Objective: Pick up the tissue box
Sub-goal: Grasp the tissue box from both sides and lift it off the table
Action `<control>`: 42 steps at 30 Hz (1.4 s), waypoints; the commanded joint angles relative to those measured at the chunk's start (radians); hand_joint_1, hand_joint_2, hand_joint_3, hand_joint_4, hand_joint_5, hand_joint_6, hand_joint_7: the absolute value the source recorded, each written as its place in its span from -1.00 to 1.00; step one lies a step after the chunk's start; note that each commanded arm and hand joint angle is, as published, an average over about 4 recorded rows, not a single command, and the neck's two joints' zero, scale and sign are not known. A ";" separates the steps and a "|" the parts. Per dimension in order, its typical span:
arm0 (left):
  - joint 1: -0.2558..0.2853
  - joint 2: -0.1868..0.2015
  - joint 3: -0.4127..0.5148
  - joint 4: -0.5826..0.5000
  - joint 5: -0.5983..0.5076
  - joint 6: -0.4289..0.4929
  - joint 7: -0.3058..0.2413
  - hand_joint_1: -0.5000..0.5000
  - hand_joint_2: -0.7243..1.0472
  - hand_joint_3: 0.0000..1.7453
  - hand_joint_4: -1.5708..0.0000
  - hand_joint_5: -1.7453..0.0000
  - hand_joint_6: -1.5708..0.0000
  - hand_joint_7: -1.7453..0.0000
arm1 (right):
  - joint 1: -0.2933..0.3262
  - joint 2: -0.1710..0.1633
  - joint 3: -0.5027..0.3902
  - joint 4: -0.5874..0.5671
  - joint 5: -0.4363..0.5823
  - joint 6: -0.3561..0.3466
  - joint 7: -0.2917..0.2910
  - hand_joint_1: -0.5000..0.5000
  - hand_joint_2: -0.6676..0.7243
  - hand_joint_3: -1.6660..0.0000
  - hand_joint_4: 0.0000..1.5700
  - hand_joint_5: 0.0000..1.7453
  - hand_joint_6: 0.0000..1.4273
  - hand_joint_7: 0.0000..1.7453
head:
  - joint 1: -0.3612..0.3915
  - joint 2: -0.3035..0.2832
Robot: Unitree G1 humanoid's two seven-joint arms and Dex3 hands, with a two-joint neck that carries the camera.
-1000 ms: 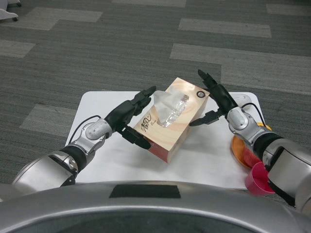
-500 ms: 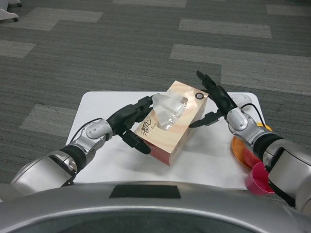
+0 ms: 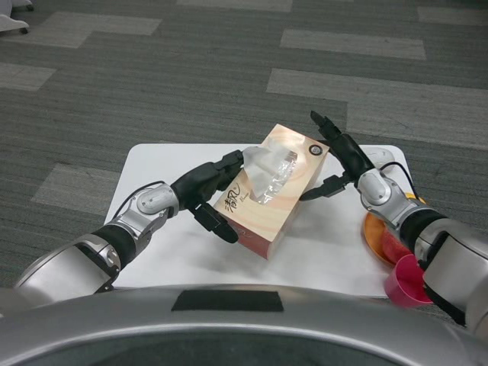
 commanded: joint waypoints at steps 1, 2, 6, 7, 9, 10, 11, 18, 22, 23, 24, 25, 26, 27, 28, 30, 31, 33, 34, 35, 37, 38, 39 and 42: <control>-0.030 -0.022 -0.002 -0.042 -0.012 -0.001 -0.003 1.00 0.30 -0.90 0.81 1.00 1.00 1.00 | 0.006 0.042 0.008 -0.047 -0.002 -0.033 0.013 -0.92 -0.50 0.71 -0.53 -0.67 -1.00 -1.00 | 0.000 0.002; -0.030 -0.022 -0.002 -0.045 -0.012 -0.002 -0.003 1.00 0.30 -0.90 0.81 1.00 1.00 1.00 | 0.007 0.042 0.008 -0.048 -0.003 -0.033 0.013 -0.92 -0.50 0.71 -0.53 -0.67 -1.00 -1.00 | 0.000 0.003; -0.028 -0.020 0.002 -0.064 -0.010 -0.003 -0.003 1.00 0.30 -0.90 0.85 1.00 1.00 1.00 | 0.009 0.042 0.005 -0.058 -0.003 -0.035 0.013 -0.92 -0.55 0.71 -0.53 -0.67 -1.00 -1.00 | 0.001 0.004; -0.028 -0.020 0.003 -0.066 -0.010 -0.003 -0.003 1.00 0.30 -0.90 0.86 1.00 1.00 1.00 | 0.009 0.042 0.005 -0.059 -0.003 -0.035 0.013 -0.92 -0.55 0.71 -0.53 -0.67 -1.00 -1.00 | 0.001 0.005; -0.027 -0.020 0.005 -0.074 -0.010 -0.003 -0.003 1.00 0.30 -0.90 0.86 1.00 1.00 1.00 | 0.009 0.042 0.003 -0.064 -0.004 -0.035 0.013 -0.92 -0.55 0.71 -0.53 -0.67 -1.00 -1.00 | 0.001 0.005; -0.027 -0.020 0.006 -0.079 -0.010 -0.003 -0.003 1.00 0.30 -0.90 0.86 1.00 1.00 1.00 | 0.009 0.041 0.002 -0.066 -0.004 -0.035 0.013 -0.92 -0.55 0.71 -0.53 -0.67 -1.00 -1.00 | 0.001 0.005; -0.027 -0.019 0.007 -0.084 -0.010 -0.003 -0.003 1.00 0.30 -0.90 0.86 1.00 1.00 1.00 | 0.009 0.041 0.001 -0.069 -0.004 -0.035 0.013 -0.92 -0.55 0.71 -0.53 -0.67 -1.00 -1.00 | 0.000 0.006; -0.026 -0.017 0.012 -0.101 -0.010 -0.003 -0.003 1.00 0.30 -0.90 0.86 1.00 1.00 1.00 | 0.009 0.037 -0.003 -0.093 -0.005 -0.035 0.013 -0.92 -0.55 0.71 -0.53 -0.67 -1.00 -1.00 | -0.002 0.011; -0.024 -0.017 0.018 -0.111 -0.010 -0.003 -0.003 1.00 0.30 -0.90 0.86 1.00 1.00 1.00 | 0.009 0.034 -0.004 -0.107 -0.006 -0.035 0.013 -0.92 -0.55 0.71 -0.55 -0.67 -1.00 -1.00 | -0.004 0.011; -0.024 -0.017 0.019 -0.112 -0.010 -0.003 -0.003 1.00 0.30 -0.90 0.86 1.00 1.00 1.00 | 0.009 0.033 -0.005 -0.111 -0.006 -0.035 0.014 -0.92 -0.55 0.71 -0.57 -0.67 -1.00 -1.00 | -0.004 0.012; -0.024 -0.017 0.020 -0.114 -0.010 -0.003 -0.003 1.00 0.30 -0.90 0.86 1.00 1.00 1.00 | 0.009 0.032 -0.006 -0.116 -0.006 -0.035 0.014 -0.92 -0.55 0.71 -0.58 -0.67 -1.00 -1.00 | -0.003 0.012; -0.023 -0.016 0.021 -0.117 -0.010 -0.003 -0.003 1.00 0.30 -0.90 0.86 1.00 1.00 1.00 | 0.010 0.032 -0.007 -0.120 -0.006 -0.035 0.016 -0.92 -0.55 0.71 -0.59 -0.67 -1.00 -1.00 | -0.003 0.012; -0.023 -0.016 0.022 -0.119 -0.010 -0.003 -0.003 1.00 0.30 -0.90 0.86 1.00 1.00 1.00 | 0.010 0.031 -0.008 -0.124 -0.006 -0.035 0.017 -0.92 -0.55 0.71 -0.60 -0.67 -1.00 -1.00 | -0.003 0.013; -0.022 -0.016 0.024 -0.121 -0.010 -0.003 -0.003 1.00 0.30 -0.90 0.86 1.00 1.00 1.00 | 0.011 0.030 -0.010 -0.129 -0.006 -0.035 0.019 -0.90 -0.55 0.71 -0.61 -0.67 -1.00 -1.00 | -0.003 0.013; -0.022 -0.016 0.025 -0.123 -0.011 -0.003 -0.003 1.00 0.30 -0.90 0.86 1.00 1.00 1.00 | 0.011 0.029 -0.011 -0.135 -0.006 -0.035 0.021 -0.90 -0.55 0.69 -0.63 -0.67 -1.00 -1.00 | -0.003 0.013; -0.021 -0.016 0.028 -0.128 -0.012 -0.003 -0.003 1.00 0.30 -0.93 0.86 1.00 1.00 1.00 | 0.014 0.028 -0.017 -0.147 -0.006 -0.035 0.024 -0.90 -0.57 0.64 -0.66 -0.67 -1.00 -1.00 | -0.003 0.013; -0.020 -0.015 0.028 -0.132 -0.014 -0.003 -0.005 1.00 0.30 -0.95 0.86 1.00 1.00 1.00 | 0.016 0.027 -0.020 -0.154 -0.006 -0.035 0.026 -0.92 -0.59 0.62 -0.68 -0.67 -1.00 -1.00 | -0.003 0.013; -0.018 -0.014 0.030 -0.141 -0.019 -0.003 -0.007 1.00 0.30 -0.95 0.86 1.00 1.00 1.00 | 0.018 0.024 -0.025 -0.167 -0.006 -0.035 0.029 -0.92 -0.64 0.62 -0.70 -0.67 -1.00 -1.00 | -0.003 0.013; -0.017 -0.013 0.030 -0.145 -0.022 -0.003 -0.008 1.00 0.30 -0.93 0.86 1.00 1.00 1.00 | 0.019 0.023 -0.028 -0.174 -0.006 -0.035 0.030 -0.92 -0.64 0.62 -0.71 -0.67 -1.00 -1.00 | -0.003 0.013; -0.017 -0.011 0.030 -0.149 -0.024 -0.003 -0.008 1.00 0.30 -0.90 0.86 1.00 1.00 1.00 | 0.020 0.022 -0.030 -0.179 -0.006 -0.035 0.031 -0.92 -0.64 0.62 -0.71 -0.67 -1.00 -1.00 | -0.004 0.013; -0.016 -0.008 0.030 -0.158 -0.027 -0.003 -0.009 1.00 0.30 -0.90 0.86 1.00 1.00 1.00 | 0.023 0.020 -0.034 -0.189 -0.006 -0.035 0.034 -0.92 -0.64 0.62 -0.73 -0.67 -1.00 -1.00 | -0.004 0.012; -0.015 -0.007 0.030 -0.163 -0.028 -0.003 -0.010 1.00 0.30 -0.90 0.86 1.00 1.00 1.00 | 0.025 0.019 -0.035 -0.194 -0.006 -0.035 0.035 -0.92 -0.64 0.62 -0.74 -0.67 -1.00 -1.00 | -0.003 0.012; -0.014 -0.005 0.030 -0.168 -0.030 -0.003 -0.010 1.00 0.30 -0.90 0.86 1.00 1.00 1.00 | 0.026 0.018 -0.037 -0.198 -0.006 -0.035 0.036 -0.90 -0.64 0.62 -0.75 -0.67 -1.00 -1.00 | -0.003 0.013; -0.010 0.000 0.030 -0.184 -0.035 -0.003 -0.010 1.00 0.30 -0.90 0.86 1.00 1.00 1.00 | 0.029 0.015 -0.042 -0.211 -0.007 -0.035 0.039 -0.88 -0.64 0.62 -0.75 -0.67 -1.00 -1.00 | -0.002 0.013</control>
